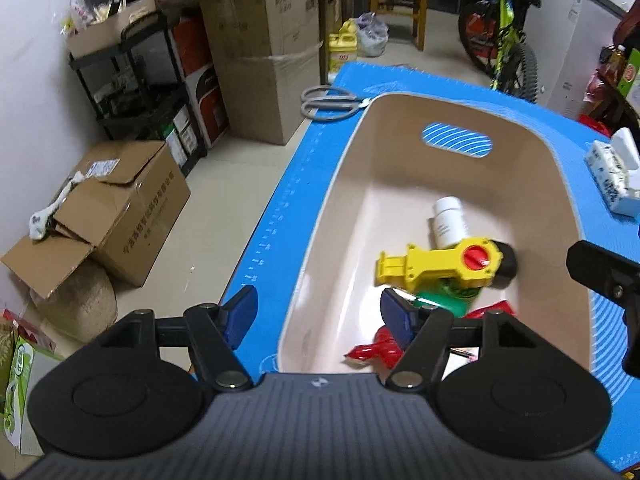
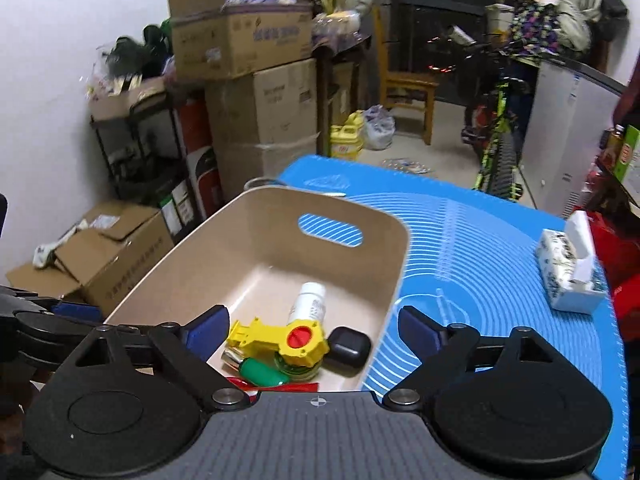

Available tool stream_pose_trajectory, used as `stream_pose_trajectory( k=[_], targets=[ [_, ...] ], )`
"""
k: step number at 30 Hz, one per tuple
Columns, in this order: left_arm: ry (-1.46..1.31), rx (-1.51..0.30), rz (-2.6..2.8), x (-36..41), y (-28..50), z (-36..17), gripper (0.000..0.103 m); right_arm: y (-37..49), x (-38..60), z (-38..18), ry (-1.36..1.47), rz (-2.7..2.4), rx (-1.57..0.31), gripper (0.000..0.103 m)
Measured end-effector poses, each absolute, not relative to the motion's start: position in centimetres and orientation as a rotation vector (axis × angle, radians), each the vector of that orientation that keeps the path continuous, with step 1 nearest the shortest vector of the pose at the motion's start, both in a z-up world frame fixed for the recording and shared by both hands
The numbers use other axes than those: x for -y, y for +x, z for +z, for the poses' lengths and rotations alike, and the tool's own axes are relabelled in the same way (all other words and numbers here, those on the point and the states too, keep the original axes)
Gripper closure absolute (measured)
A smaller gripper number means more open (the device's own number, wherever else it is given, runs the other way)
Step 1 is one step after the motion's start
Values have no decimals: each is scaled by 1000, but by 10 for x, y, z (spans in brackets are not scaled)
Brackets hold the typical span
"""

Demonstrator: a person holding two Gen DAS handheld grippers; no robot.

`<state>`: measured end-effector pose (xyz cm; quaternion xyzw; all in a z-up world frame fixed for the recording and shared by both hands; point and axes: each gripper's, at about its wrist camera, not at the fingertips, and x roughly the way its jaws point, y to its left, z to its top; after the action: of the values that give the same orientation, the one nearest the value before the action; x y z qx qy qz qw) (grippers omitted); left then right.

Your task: Organize rigid objects

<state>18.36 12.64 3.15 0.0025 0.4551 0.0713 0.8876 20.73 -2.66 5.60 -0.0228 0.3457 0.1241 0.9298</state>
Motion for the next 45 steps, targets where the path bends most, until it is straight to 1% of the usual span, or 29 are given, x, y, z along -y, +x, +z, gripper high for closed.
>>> stream_pose_trajectory(
  k=[2, 5, 22, 37, 45],
  targets=[
    [12, -934, 143, -121, 178, 38, 32, 199, 36, 63, -34, 236, -699, 7],
    [25, -914, 135, -112, 167, 47, 30, 187, 49, 73, -13, 210, -686, 6],
    [86, -787, 67, -57, 94, 96, 29, 98, 113, 114, 25, 104, -640, 4],
    [93, -722, -22, -22, 35, 102, 29, 19, 149, 119, 42, 50, -608, 3],
    [94, -715, -52, -11, 12, 93, 29, -10, 160, 113, 58, 40, -588, 3]
  ],
)
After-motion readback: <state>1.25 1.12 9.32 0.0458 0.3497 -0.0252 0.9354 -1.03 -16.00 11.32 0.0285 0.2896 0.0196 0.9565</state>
